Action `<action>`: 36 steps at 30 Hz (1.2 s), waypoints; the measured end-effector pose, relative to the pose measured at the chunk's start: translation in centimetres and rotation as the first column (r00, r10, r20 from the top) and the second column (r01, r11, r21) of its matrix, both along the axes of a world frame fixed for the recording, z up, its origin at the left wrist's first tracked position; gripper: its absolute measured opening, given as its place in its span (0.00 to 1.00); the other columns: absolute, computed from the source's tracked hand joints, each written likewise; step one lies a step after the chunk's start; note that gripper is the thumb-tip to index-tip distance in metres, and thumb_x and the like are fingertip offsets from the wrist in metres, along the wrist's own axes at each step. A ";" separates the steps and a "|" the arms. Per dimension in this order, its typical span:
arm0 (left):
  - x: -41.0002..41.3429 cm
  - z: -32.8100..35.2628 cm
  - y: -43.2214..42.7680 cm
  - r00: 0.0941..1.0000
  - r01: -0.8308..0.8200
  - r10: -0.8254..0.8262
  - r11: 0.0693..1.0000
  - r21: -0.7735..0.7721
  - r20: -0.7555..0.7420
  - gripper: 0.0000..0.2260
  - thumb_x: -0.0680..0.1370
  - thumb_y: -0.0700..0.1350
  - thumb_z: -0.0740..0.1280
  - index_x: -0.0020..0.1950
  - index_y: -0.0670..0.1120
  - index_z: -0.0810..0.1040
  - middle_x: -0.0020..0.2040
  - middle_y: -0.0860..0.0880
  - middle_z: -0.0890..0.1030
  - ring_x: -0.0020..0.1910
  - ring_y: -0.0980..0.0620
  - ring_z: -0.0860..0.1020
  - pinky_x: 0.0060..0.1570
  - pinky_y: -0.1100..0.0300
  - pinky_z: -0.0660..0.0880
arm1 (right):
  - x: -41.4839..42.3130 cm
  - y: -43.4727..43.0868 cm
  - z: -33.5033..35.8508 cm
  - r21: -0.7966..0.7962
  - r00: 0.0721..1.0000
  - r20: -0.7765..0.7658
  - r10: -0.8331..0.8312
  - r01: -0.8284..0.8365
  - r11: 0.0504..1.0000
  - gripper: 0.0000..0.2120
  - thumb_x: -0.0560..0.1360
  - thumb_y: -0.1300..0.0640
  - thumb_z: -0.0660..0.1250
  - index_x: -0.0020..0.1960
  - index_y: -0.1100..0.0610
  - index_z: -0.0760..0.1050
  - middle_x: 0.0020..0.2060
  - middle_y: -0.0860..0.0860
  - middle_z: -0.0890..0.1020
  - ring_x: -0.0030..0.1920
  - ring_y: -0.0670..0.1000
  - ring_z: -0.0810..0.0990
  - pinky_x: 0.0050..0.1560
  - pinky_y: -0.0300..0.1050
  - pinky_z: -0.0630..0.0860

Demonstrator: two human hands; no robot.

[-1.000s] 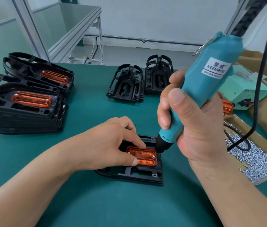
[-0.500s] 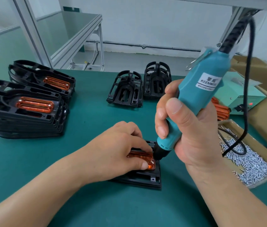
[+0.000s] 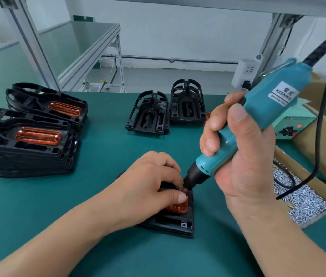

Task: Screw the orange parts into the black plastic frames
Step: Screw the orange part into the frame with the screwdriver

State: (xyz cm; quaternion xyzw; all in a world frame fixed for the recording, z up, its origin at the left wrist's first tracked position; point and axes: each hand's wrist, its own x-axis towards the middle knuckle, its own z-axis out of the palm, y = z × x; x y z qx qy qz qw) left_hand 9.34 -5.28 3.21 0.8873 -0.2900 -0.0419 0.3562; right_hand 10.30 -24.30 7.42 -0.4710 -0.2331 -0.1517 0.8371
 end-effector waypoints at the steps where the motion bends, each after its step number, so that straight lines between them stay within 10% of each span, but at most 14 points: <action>1: 0.0 0.1 0.1 1.000 0.002 -0.002 1.000 -0.007 0.006 0.06 0.77 0.54 0.75 0.43 0.61 0.80 0.57 0.62 0.76 0.66 0.57 0.70 0.63 0.61 0.68 | 0.0 0.0 0.0 0.016 1.000 -0.004 0.001 -0.001 1.000 0.03 0.81 0.57 0.65 0.55 0.54 0.74 0.39 0.51 0.79 0.29 0.49 0.75 0.31 0.41 0.71; 18: 0.5 2.1 3.8 0.983 0.058 -0.126 0.904 0.423 0.135 0.08 0.81 0.57 0.68 0.59 0.64 0.84 0.48 0.61 0.74 0.52 0.64 0.70 0.53 0.62 0.73 | 1.2 -0.8 -0.8 0.115 0.984 -0.178 -0.033 0.054 0.992 0.01 0.84 0.58 0.64 0.53 0.54 0.72 0.40 0.51 0.79 0.31 0.48 0.75 0.33 0.40 0.72; 36: 0.3 1.6 3.6 0.954 0.084 -0.190 0.912 0.402 0.231 0.04 0.82 0.55 0.66 0.51 0.59 0.81 0.46 0.61 0.79 0.49 0.62 0.74 0.52 0.61 0.74 | 1.5 -0.7 -1.2 0.118 0.981 -0.191 -0.021 0.044 0.992 0.01 0.83 0.59 0.64 0.52 0.55 0.73 0.39 0.51 0.79 0.31 0.49 0.75 0.32 0.40 0.72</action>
